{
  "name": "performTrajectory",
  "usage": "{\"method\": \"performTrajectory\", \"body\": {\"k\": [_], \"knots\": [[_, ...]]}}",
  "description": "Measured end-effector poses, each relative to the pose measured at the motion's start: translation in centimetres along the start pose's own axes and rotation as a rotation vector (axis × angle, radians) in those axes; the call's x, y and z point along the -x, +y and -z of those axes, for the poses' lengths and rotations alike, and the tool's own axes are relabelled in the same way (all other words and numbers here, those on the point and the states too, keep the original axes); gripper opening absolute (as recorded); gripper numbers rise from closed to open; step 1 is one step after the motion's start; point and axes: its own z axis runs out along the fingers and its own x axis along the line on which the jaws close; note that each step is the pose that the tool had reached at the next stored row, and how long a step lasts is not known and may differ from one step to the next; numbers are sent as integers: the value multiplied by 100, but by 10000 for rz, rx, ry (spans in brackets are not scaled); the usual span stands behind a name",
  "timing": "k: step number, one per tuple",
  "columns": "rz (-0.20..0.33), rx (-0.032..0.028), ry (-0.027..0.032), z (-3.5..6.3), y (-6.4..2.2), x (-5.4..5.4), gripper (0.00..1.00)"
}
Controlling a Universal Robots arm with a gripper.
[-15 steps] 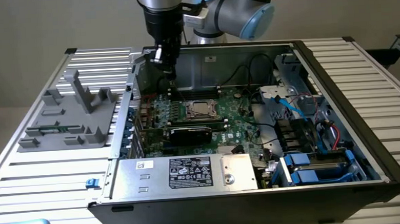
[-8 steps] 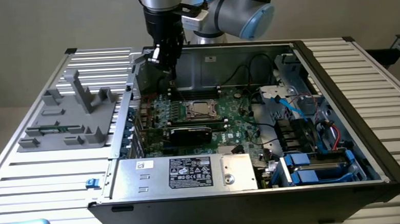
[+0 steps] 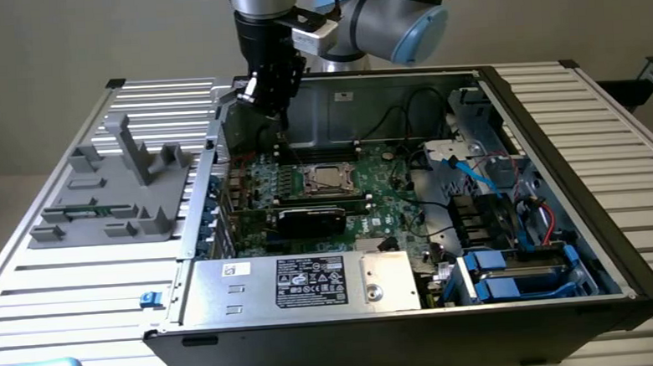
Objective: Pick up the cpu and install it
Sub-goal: 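Install the first cpu locking lever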
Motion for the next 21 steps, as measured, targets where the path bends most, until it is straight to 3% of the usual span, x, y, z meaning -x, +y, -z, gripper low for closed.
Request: {"method": "performTrajectory", "body": {"k": [8, 21], "knots": [[-1233, 32, 17, -18, 0, 0, 11], [-2962, 12, 3, -45, 0, 2, 11]]}}
